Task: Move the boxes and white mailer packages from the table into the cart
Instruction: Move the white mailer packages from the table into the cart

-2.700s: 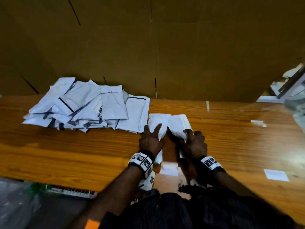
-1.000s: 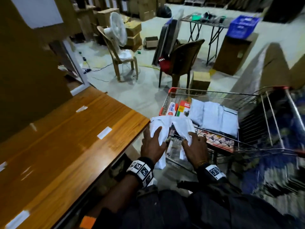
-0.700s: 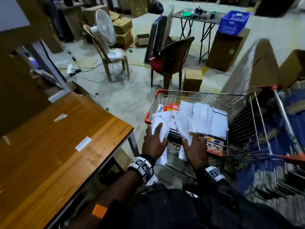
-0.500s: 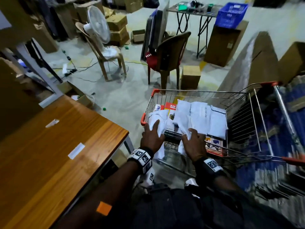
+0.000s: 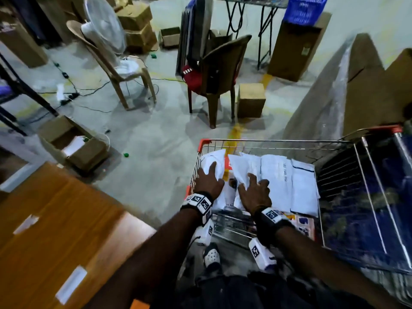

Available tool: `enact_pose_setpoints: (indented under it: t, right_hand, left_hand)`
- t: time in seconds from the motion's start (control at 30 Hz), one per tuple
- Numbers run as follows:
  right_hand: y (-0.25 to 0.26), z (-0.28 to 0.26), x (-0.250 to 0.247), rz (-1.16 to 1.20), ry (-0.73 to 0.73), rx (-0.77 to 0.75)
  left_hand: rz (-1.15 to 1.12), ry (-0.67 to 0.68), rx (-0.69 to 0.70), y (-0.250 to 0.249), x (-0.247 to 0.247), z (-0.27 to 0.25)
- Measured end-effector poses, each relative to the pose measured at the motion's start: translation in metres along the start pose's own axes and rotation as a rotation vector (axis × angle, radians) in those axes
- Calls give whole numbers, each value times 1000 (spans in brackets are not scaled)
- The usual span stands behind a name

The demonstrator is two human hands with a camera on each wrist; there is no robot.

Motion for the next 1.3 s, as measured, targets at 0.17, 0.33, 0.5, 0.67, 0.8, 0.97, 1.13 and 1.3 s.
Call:
enact_pose_setpoints:
  t: [0.17,0.33,0.5,0.67,0.8,0.97,1.13,1.3]
  right_hand:
    - [25,45,40,-37,-8,37]
    - [31,70,87,-162,97,-66]
    - [23,78,127,-429,267,-245]
    - [13,86,135,-511,358,-330]
    - [12,95,150,-595,378,-437]
    - [15,98,148,-622,476,-455]
    - [21,90,112,-506,372,-374]
    - [31,61,69,-359,283,-358]
  left_hand:
    - [49,52,-47,17,40,51]
    - [158,126,-60,29,78,78]
    - [408,259,-66,49,101,98]
    - [298,393,-137,54,122,105]
    - [245,411,-129,51,130,114]
    - [281,421,-117,42,121,109]
    - [231,347,-63,15,98,92]
    - [103,307,24,-5,68,63]
Point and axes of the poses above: each hand's wrist, its own z-axis towards the middle knuckle, its own x-axis out of the palm, y = z × x, the point moved 10 cm from there along z, towards the middle knuckle, and after that the axes turned 13 degrees about -y, right-handed, at the moved point
